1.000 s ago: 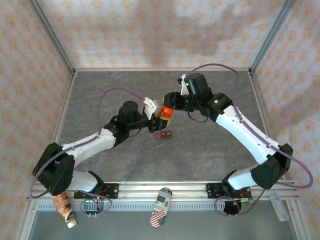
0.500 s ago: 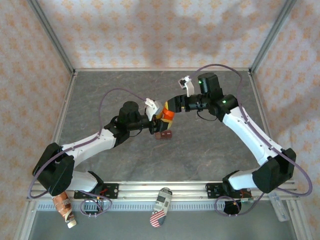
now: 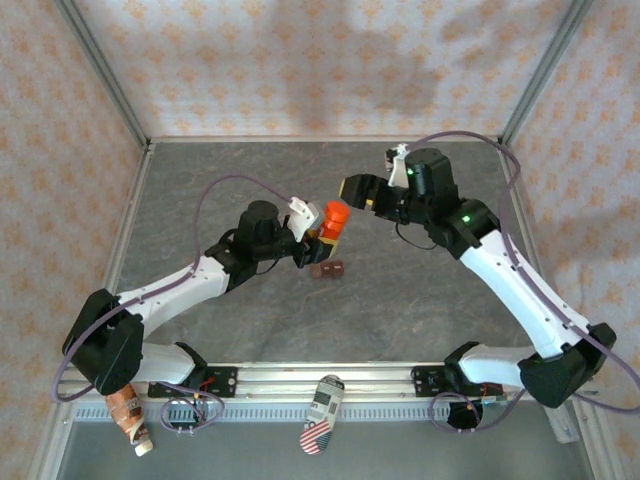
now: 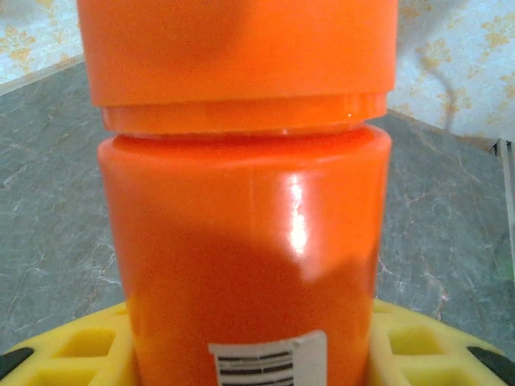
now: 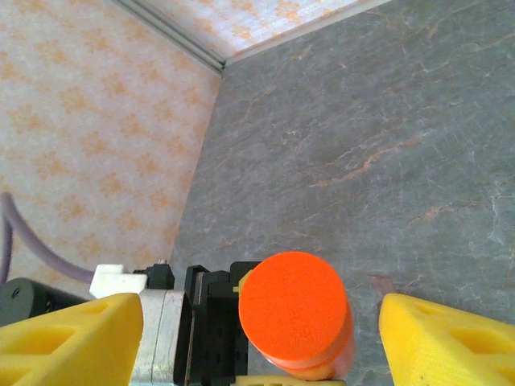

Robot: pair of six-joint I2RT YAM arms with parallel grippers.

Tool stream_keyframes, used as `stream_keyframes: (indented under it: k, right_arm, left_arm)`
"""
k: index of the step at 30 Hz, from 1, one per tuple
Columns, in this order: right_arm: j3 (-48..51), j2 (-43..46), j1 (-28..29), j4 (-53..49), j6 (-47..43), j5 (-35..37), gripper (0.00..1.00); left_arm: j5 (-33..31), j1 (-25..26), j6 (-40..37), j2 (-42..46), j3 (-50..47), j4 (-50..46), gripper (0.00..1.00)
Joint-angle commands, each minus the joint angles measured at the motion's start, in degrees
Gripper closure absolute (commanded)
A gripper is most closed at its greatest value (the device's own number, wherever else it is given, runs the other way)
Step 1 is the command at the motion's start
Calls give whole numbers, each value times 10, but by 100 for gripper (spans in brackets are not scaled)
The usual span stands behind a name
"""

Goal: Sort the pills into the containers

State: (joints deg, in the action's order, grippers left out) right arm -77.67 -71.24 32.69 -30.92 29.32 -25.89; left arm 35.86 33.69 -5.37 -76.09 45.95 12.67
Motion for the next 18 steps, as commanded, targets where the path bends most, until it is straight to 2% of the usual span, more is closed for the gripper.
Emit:
stream_keyframes:
  k: [1, 8, 18]
  right_arm:
    - [-28, -26, 19, -53, 18, 62, 23]
    - [-33, -54, 47, -44, 10, 69, 23]
    - [-27, -85, 55, -38, 8, 63, 28]
  left_arm:
    - [-10, -4, -26, 18, 25, -9, 100]
    - [-7, -4, -25, 18, 27, -8, 100]
    - [-5, -4, -20, 19, 23, 0, 100]
